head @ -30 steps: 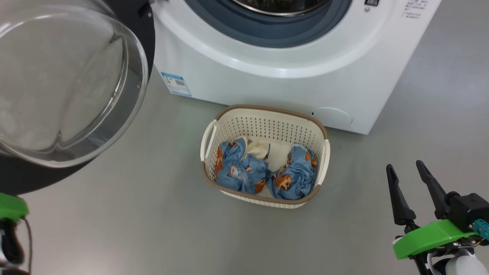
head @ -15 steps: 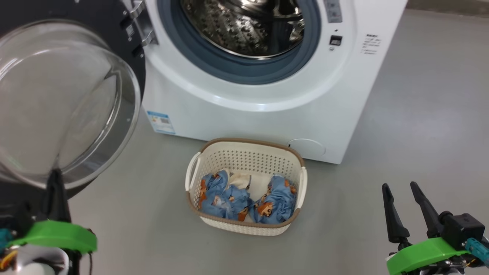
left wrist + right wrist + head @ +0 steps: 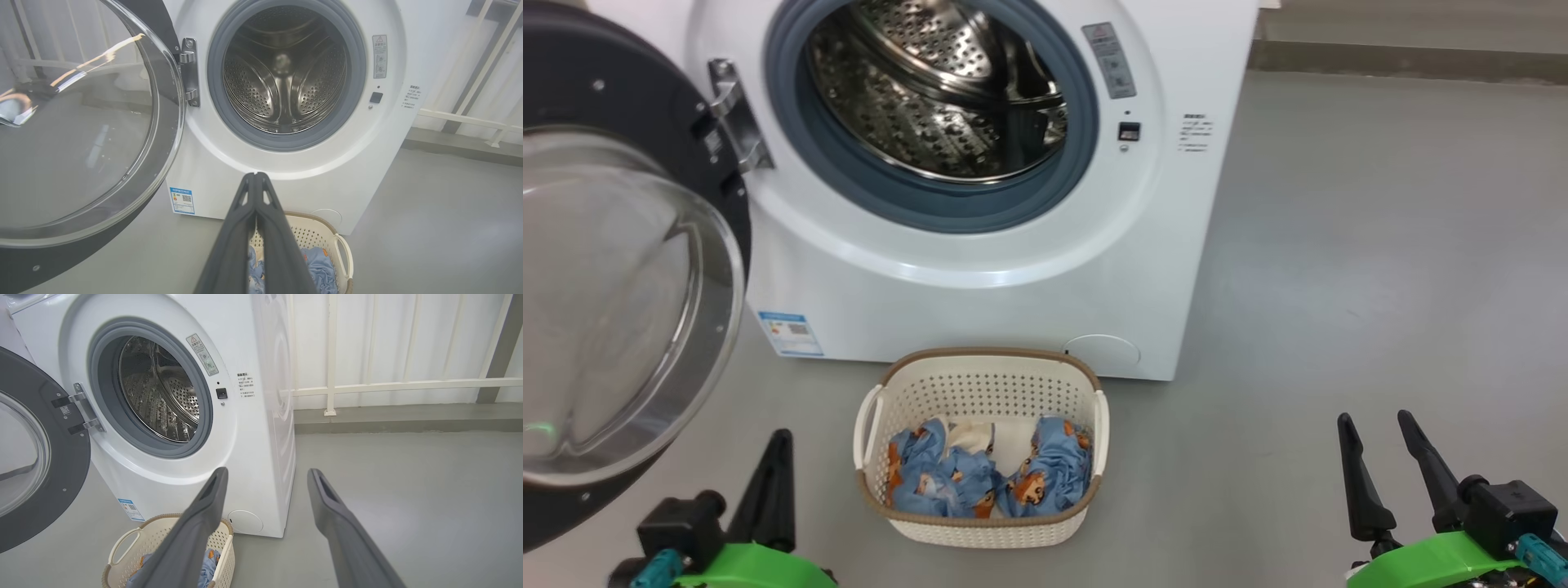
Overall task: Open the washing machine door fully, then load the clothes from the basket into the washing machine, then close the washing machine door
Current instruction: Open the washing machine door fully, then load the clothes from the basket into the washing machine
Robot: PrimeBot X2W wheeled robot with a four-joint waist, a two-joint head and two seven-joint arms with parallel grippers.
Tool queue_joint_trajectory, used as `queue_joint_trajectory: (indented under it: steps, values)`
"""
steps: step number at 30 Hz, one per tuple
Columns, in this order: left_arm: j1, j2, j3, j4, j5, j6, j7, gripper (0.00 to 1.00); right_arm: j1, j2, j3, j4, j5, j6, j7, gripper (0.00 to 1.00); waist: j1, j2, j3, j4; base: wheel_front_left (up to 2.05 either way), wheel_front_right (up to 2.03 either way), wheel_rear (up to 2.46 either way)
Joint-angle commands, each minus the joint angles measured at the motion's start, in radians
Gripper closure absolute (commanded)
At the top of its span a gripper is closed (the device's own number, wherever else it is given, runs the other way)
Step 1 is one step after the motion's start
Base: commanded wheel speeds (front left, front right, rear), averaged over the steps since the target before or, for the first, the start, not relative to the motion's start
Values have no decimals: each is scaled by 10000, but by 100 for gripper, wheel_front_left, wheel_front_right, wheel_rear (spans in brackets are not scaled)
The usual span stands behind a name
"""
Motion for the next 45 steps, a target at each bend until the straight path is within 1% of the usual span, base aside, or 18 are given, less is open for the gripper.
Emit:
queue_joint_trajectory:
  steps: [1,5,13,14,15,16,26,29,45]
  values:
    - [-142,78,216,-292,-83,20,-116,100,-120,-26,301,-319,148,16,-107,0,0,0,-168,-318,0,0,0]
    - [33,-35,-190,-190,-46,184,-283,100,-121,-8,261,-400,172,16,-117,0,0,0,-149,-524,0,0,0]
    - [271,-133,-577,-106,-560,301,-590,100,-142,8,364,-490,145,16,-126,0,0,0,-119,-760,0,0,0]
    - [305,-137,-588,-112,-573,333,-610,84,-155,9,375,-491,137,16,-126,0,0,0,-116,-770,0,0,0]
    - [334,-140,-588,-116,-561,386,-627,53,-166,10,383,-491,129,16,-127,0,0,0,-118,-771,0,0,0]
    - [354,-142,-586,-120,-528,449,-640,0,-175,10,382,-487,125,16,-127,0,0,0,-122,-766,0,0,0]
    - [352,-154,-564,-204,-393,573,-675,0,-192,15,362,-468,108,16,-130,0,0,0,-116,-655,0,0,0]
    - [395,-158,-482,-238,-576,551,-676,0,-199,16,376,-460,110,16,-130,0,0,0,-104,-659,0,0,0]
    - [345,-163,-584,-220,-648,742,-677,0,-249,18,363,-374,56,16,-131,0,0,0,-112,-669,0,0,0]
